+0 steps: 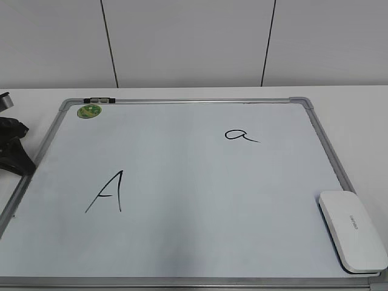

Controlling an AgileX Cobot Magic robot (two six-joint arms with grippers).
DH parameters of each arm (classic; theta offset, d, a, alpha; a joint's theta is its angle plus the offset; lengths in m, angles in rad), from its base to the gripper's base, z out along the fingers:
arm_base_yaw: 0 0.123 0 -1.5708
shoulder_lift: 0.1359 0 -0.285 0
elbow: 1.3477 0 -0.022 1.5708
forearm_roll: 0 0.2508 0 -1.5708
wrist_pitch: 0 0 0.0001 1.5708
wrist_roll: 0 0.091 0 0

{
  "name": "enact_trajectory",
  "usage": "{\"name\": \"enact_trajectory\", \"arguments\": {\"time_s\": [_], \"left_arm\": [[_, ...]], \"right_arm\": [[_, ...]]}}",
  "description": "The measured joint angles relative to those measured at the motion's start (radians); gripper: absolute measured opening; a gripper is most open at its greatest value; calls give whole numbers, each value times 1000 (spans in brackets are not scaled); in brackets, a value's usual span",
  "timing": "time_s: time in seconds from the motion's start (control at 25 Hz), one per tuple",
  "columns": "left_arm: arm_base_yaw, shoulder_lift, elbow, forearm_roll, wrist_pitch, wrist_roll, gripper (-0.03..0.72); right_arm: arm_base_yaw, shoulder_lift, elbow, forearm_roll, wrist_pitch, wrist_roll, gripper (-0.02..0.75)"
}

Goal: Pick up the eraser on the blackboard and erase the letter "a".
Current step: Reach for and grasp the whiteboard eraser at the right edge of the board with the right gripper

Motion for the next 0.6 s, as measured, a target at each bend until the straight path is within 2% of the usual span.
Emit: {"name": "enact_trajectory", "arguments": {"time_s": [0.2, 0.4, 0.6], "left_arm": [[0, 0, 0, 2, 0, 0, 34], [0, 0, -1, 3, 1, 0, 34], [0, 0, -1, 3, 2, 0, 34]], "right_arm": [[0, 214, -13, 54, -164, -49, 470], [0, 463, -13, 177, -350, -56, 459], [0, 663, -45, 246, -392, -75, 459]]}}
